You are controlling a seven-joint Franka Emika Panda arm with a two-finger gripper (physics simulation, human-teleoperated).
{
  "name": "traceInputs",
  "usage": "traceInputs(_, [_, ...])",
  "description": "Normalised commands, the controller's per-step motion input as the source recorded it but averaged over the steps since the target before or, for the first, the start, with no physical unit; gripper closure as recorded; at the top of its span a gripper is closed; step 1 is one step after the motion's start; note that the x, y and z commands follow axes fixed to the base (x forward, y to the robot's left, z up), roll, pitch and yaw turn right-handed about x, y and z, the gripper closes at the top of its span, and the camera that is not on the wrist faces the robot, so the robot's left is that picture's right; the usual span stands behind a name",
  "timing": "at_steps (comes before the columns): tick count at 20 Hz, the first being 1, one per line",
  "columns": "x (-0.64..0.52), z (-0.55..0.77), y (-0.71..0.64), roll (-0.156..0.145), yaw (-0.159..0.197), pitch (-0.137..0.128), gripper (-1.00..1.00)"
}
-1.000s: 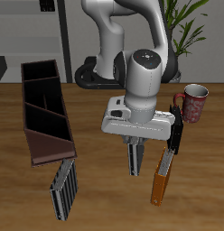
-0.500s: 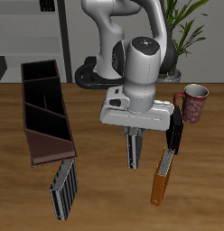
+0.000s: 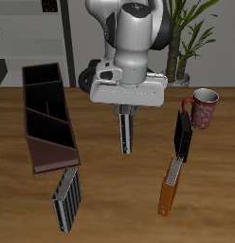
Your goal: Place the left striped book into the right desk caddy's front compartment
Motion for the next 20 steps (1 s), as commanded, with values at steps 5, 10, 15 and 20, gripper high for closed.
traceInputs(5, [-0.44, 0.53, -0.54, -0.032, 0.073, -0.044, 1.00])
traceInputs(10, [-0.62, 0.54, -0.32, -0.020, 0.123, -0.090, 1.00])
traceInputs(15, [-0.50, 0.33, -0.20, -0.025, 0.102, -0.025, 1.00])
traceInputs(20, [-0.39, 0.22, -0.28, -0.043, 0.067, -0.016, 1.00])
